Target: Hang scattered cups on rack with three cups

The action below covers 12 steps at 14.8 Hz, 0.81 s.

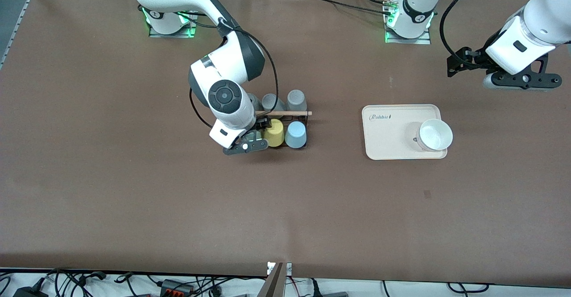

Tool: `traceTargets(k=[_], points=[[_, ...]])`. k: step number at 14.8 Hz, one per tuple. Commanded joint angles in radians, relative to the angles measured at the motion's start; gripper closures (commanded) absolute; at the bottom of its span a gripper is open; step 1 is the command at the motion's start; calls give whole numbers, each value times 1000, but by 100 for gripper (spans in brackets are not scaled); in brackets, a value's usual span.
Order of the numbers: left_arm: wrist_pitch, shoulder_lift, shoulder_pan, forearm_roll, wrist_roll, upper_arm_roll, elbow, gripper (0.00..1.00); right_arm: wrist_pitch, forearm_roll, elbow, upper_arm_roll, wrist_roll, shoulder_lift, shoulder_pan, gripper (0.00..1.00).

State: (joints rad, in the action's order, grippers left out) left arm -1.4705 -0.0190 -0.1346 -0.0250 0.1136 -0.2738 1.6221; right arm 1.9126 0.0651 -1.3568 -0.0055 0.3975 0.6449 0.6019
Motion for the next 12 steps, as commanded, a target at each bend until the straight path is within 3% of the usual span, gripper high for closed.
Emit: traceTargets(k=[1,5,7,12], points=[[16,-9,-10,-21,-22,4,-7,0,-110,-7,97,-34,0,-5,-20,0],[16,-9,-8,-21,-22,2,-7,0,-168,-5,153,-128,-66,-63,-89,0],[16,-9,-10,-21,-23,2,-7,0,-171,-7,156,-136,-176,-94,-158,0],[16,-9,-10,-21,-23,2,-7,0,-221,-10,156,-137,-229,-189,-296,0]])
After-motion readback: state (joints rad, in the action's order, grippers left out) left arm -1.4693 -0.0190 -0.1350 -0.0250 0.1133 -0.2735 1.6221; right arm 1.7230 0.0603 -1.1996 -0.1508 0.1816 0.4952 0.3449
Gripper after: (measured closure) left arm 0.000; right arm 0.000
